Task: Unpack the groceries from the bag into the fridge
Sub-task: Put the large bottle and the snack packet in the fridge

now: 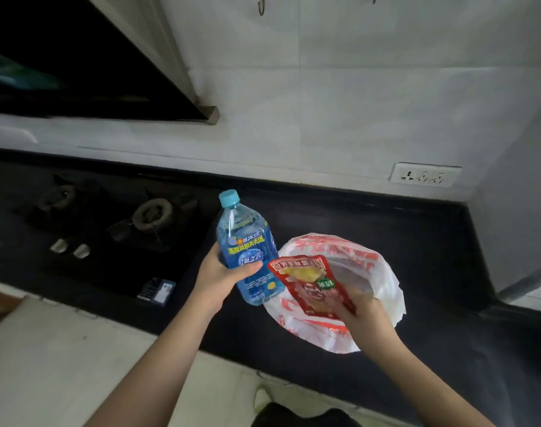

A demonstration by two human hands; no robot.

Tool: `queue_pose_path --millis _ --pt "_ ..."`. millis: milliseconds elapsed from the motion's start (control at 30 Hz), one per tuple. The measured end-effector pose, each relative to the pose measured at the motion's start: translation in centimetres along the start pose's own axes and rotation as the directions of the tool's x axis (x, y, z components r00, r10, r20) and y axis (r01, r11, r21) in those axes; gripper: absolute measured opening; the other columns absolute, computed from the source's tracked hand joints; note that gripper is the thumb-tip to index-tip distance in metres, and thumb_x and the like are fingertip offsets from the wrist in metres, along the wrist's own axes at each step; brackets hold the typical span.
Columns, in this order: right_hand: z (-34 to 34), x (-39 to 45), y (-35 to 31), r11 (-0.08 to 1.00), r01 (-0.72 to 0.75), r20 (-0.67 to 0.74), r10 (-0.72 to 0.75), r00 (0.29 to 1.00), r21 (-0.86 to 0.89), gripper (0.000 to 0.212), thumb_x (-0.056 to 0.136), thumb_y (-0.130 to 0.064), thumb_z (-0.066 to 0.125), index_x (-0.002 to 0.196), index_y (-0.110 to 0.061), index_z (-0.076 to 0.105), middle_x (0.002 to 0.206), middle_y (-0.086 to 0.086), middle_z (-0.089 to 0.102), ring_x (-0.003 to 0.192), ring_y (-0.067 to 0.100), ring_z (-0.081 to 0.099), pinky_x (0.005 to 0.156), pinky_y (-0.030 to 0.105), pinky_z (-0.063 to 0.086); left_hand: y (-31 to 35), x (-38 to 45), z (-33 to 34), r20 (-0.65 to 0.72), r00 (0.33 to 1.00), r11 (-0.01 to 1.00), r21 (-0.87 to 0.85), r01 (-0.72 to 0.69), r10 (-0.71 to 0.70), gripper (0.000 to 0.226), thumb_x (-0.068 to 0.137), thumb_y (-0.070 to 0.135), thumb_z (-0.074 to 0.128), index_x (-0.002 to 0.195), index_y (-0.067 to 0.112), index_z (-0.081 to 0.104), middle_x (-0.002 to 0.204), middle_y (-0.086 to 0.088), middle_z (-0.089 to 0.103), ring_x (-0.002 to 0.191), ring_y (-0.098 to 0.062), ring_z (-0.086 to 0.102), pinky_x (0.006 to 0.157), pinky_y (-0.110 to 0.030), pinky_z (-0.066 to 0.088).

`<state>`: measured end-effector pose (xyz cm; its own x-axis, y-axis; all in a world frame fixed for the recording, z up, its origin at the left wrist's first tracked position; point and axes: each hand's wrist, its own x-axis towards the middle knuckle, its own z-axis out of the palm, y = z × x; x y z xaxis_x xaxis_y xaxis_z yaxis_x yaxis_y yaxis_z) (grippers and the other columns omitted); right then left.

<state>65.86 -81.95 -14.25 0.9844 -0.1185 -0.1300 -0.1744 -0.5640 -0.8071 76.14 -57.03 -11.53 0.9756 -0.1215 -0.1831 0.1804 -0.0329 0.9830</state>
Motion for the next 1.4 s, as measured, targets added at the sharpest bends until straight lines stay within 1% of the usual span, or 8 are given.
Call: queue_pose_path --millis 133,567,800,900,1033,1200,1300,1400 --pt "0.9 0.1 -1.5 0.965 -0.119 0.169 0.081 0.982 0.233 0.026 0.084 -0.049 0.055 0.103 -0.033 0.061 0.096 -0.018 0.071 0.089 0.004 0.069 0.086 0.028 0.055 -1.1 -3.1 -1.6 -0.052 0.998 0.995 -0.092 0.028 -0.033 0.068 0.059 0.022 0.087 0.120 0.015 0.059 0.115 -0.010 0.070 0.105 -0.026 0.068 0.084 -0.039 0.055" --pt "5.2 -3.3 -9.3 0.896 -0.168 0.391 -0.006 0.920 0.410 0.032 0.085 -0.046 0.059 0.109 -0.026 0.062 0.099 -0.015 0.073 0.089 0.009 0.071 0.086 0.035 0.054 -4.5 -11.1 -8.9 -0.156 0.953 0.887 -0.430 0.170 -0.258 0.065 0.076 0.036 0.076 0.132 0.012 0.053 0.127 -0.019 0.063 0.115 -0.039 0.061 0.100 -0.059 0.045" --pt "9.0 -7.0 -13.8 0.865 -0.200 0.457 -0.037 0.889 0.459 0.020 0.090 -0.030 0.058 0.105 -0.018 0.065 0.091 -0.007 0.076 0.079 0.013 0.073 0.057 0.014 0.052 -4.8 -17.8 -14.0 -0.180 0.970 0.914 -0.397 0.083 -0.167 0.069 0.068 0.022 0.081 0.129 0.006 0.053 0.125 -0.020 0.064 0.114 -0.040 0.061 0.096 -0.053 0.049" --pt "11.6 -9.0 -15.8 0.876 -0.195 0.482 -0.048 0.875 0.442 0.025 0.087 -0.032 0.062 0.108 -0.018 0.063 0.093 -0.007 0.075 0.081 0.014 0.073 0.062 0.020 0.056 -4.8 -21.7 -16.5 -0.272 0.957 0.952 -0.305 0.014 -0.101 0.064 0.070 0.012 0.081 0.127 0.008 0.054 0.121 -0.019 0.066 0.110 -0.037 0.064 0.088 -0.048 0.054" --pt "15.3 -11.7 -18.0 0.897 -0.172 0.514 -0.069 0.855 0.406 0.038 0.077 -0.041 0.065 0.109 -0.021 0.064 0.097 -0.006 0.075 0.086 0.017 0.073 0.085 0.042 0.056 -4.7 -27.5 -19.7 -0.523 0.851 0.980 -0.190 -0.061 -0.049 0.068 0.060 0.010 0.086 0.121 0.012 0.057 0.111 -0.009 0.072 0.100 -0.029 0.069 0.076 -0.039 0.058" --pt "20.4 -15.2 -20.8 0.910 -0.155 0.590 -0.114 0.799 0.385 0.027 0.087 -0.031 0.062 0.110 -0.019 0.064 0.096 -0.003 0.075 0.084 0.018 0.073 0.076 0.035 0.055 -4.5 -35.2 -24.2 -0.726 0.688 0.991 -0.086 -0.100 0.006 0.079 0.046 0.026 0.091 0.118 0.019 0.058 0.107 -0.001 0.073 0.095 -0.019 0.071 0.072 -0.033 0.059" --pt "23.9 -17.3 -23.3 0.920 -0.141 0.631 -0.133 0.765 0.365 0.024 0.089 -0.030 0.062 0.111 -0.020 0.065 0.096 -0.002 0.075 0.083 0.020 0.073 0.082 0.041 0.055 -3.6 -39.9 -26.7 -0.801 0.595 0.998 0.041 -0.057 0.067 0.079 0.045 0.032 0.090 0.116 0.026 0.056 0.105 0.007 0.072 0.092 -0.008 0.070 0.072 -0.025 0.057" --pt "27.1 -19.7 -26.6 0.928 -0.092 0.689 -0.198 0.697 0.361 0.022 0.090 -0.027 0.061 0.110 -0.019 0.066 0.095 0.000 0.076 0.084 0.021 0.073 0.082 0.041 0.055 -2.5 -44.1 -29.3 -0.855 0.500 0.988 0.152 -0.010 0.137 0.075 0.050 0.021 0.095 0.113 0.031 0.054 0.103 0.013 0.070 0.092 0.000 0.068 0.072 -0.016 0.054"
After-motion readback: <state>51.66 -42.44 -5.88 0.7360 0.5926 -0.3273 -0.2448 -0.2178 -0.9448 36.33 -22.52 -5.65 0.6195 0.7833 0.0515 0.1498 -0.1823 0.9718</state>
